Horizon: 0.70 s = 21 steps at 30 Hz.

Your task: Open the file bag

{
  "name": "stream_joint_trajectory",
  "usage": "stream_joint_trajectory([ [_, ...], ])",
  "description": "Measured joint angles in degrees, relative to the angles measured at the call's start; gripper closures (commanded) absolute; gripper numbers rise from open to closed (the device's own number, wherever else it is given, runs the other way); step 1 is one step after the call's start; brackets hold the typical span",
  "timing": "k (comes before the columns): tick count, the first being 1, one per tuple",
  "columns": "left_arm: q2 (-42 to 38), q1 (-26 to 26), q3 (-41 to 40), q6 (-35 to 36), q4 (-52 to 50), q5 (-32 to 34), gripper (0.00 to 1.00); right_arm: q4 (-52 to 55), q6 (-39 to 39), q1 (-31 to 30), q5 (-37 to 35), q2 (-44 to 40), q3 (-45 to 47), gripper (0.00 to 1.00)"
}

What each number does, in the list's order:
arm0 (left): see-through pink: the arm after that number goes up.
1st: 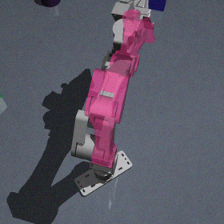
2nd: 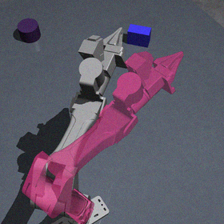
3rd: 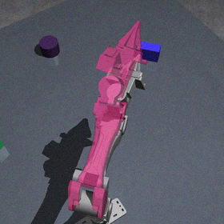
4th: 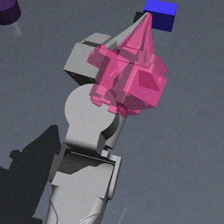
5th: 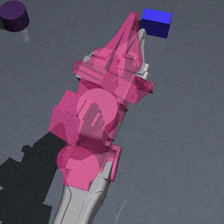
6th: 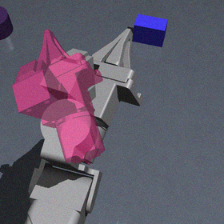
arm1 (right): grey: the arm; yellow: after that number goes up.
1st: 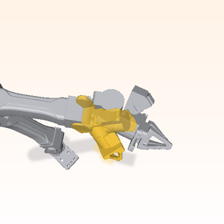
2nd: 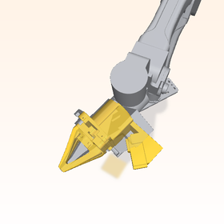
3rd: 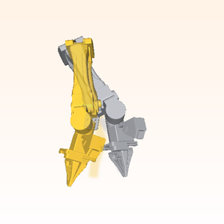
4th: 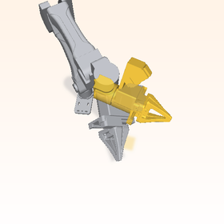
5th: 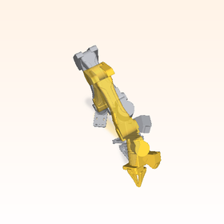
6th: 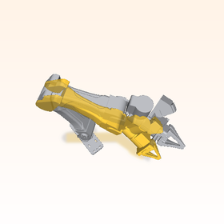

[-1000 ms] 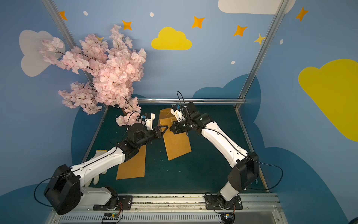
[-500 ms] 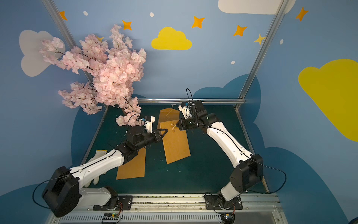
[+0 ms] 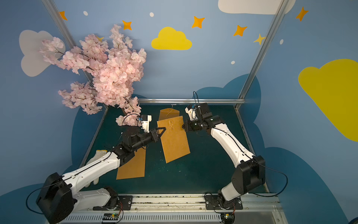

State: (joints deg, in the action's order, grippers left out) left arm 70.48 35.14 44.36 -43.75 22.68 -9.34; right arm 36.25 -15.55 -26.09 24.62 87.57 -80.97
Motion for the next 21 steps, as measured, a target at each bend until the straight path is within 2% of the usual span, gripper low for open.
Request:
stream_joint_trajectory([
  [2,0.00,-0.09,0.00,0.24,-0.39,0.07,0.98,-0.11,-0.04,-0.13,1.29,-0.66,0.00,0.81],
  [8,0.17,-0.13,0.00,0.96,-0.79,0.83,0.98,-0.20,-1.07,-3.82,3.08,-3.21,-0.52,0.67],
  [13,1.77,-0.13,0.28,1.11,-0.70,1.70,0.97,-0.28,-2.71,-7.45,3.41,-2.95,-1.05,0.66],
  [21,3.45,0.11,0.66,1.09,-0.15,1.68,0.97,-1.57,-5.64,-8.59,3.45,-0.57,-1.09,0.65],
])
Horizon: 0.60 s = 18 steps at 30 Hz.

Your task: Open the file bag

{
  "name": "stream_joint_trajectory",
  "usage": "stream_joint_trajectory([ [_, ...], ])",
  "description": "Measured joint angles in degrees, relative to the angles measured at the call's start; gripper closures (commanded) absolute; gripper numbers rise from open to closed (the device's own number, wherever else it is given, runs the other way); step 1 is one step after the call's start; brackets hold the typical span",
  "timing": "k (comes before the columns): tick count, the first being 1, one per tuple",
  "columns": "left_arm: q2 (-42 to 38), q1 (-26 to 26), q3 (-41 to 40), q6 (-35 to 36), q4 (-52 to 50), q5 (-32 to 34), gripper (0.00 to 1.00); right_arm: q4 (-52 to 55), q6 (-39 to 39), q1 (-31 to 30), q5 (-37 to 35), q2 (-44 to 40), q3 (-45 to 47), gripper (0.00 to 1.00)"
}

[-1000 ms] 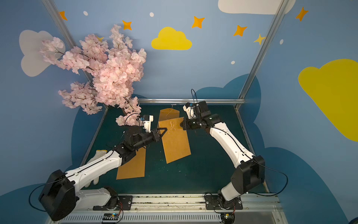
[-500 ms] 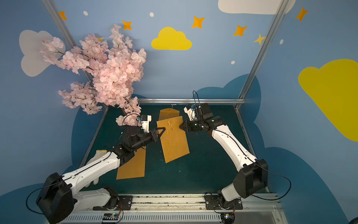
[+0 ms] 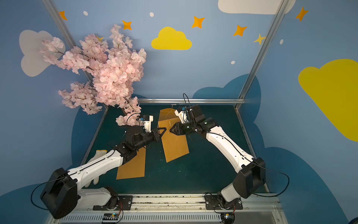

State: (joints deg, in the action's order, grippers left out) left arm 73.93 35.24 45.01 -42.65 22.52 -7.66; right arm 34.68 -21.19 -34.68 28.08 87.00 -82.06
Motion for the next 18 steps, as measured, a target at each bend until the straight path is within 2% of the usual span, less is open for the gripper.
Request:
stream_joint_trajectory([
  [18,0.00,0.13,0.00,0.00,0.35,0.17,0.97,-0.52,-1.18,-2.47,-0.15,4.24,-2.51,0.66],
])
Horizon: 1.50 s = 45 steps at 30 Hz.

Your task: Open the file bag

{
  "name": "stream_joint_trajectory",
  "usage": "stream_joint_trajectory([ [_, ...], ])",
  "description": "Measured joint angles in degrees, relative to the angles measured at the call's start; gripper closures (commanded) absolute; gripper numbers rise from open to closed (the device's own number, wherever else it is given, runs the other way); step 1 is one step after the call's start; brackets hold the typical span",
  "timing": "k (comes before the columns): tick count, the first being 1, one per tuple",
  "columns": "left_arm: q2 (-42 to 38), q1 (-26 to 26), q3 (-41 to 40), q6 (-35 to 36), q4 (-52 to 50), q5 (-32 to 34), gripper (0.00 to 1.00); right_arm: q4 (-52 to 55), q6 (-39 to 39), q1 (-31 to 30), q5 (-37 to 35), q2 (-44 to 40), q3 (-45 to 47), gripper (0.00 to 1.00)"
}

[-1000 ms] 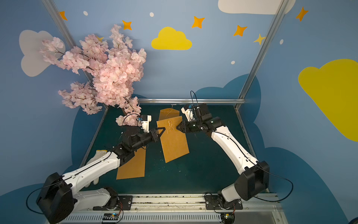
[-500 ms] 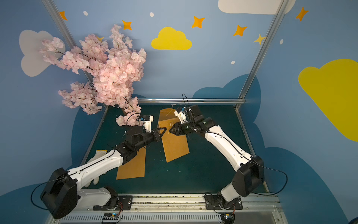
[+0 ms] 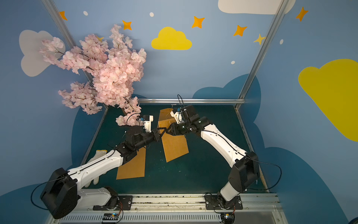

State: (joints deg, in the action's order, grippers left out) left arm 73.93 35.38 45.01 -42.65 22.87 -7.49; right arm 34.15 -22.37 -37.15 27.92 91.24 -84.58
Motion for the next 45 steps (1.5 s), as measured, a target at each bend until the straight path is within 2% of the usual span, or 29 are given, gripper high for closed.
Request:
stream_joint_trajectory([
  [10,0.00,-0.11,0.00,0.02,-0.11,0.57,0.97,0.81,-0.24,-0.46,-0.31,1.40,-1.77,0.82],
  [20,0.00,-0.11,0.00,0.04,-0.74,1.09,0.98,1.25,-0.48,-0.57,-0.28,2.73,-2.60,0.83],
  [26,0.00,-0.11,0.00,0.07,-0.92,1.18,0.98,1.55,-0.70,-0.55,-0.87,2.99,-2.64,0.99],
  [38,-0.44,-0.11,-0.17,0.72,-1.31,1.11,0.97,1.73,-0.72,-0.35,-0.92,2.67,-2.64,1.00],
  [45,-1.90,0.28,-1.86,0.85,-0.57,-0.83,0.98,0.90,0.26,2.43,-1.16,0.00,-2.62,1.00],
])
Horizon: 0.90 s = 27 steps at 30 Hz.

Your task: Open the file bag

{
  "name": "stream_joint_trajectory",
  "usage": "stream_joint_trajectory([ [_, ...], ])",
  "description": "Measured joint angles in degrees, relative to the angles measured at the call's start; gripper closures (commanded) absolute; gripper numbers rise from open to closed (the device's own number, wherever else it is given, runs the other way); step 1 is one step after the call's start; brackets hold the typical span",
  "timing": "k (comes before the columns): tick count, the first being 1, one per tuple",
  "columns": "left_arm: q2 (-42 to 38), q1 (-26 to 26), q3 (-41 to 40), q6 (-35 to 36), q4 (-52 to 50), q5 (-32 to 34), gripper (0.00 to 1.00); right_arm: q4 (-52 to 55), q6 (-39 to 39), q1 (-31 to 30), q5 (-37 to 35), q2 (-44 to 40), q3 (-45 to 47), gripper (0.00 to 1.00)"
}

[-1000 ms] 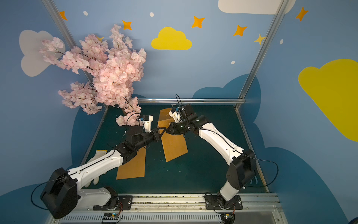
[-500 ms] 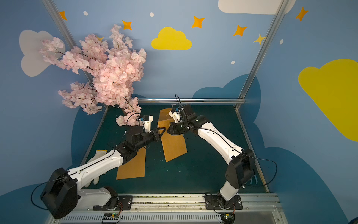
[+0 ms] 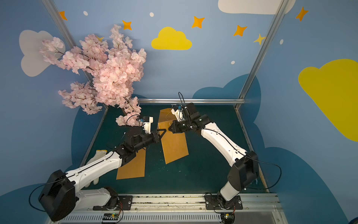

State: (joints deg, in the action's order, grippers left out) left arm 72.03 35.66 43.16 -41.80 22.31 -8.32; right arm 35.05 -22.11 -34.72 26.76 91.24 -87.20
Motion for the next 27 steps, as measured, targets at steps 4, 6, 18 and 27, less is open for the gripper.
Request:
stream_joint_trajectory([
  [4,-0.81,0.00,-1.20,-0.02,0.96,-0.68,0.97,-0.22,0.42,2.51,-0.20,-1.09,0.09,1.00],
  [6,-1.42,0.00,-1.88,-0.02,1.22,-0.72,0.98,-0.31,0.63,3.63,-0.24,-1.11,0.13,1.00],
  [18,-5.90,-1.84,-3.08,-0.17,1.16,2.25,0.97,0.37,2.93,6.67,-0.57,-3.48,7.15,1.00],
  [27,-2.95,-3.65,-1.29,-0.98,1.29,2.29,0.97,-2.01,1.51,3.39,4.24,-5.88,12.44,1.00],
])
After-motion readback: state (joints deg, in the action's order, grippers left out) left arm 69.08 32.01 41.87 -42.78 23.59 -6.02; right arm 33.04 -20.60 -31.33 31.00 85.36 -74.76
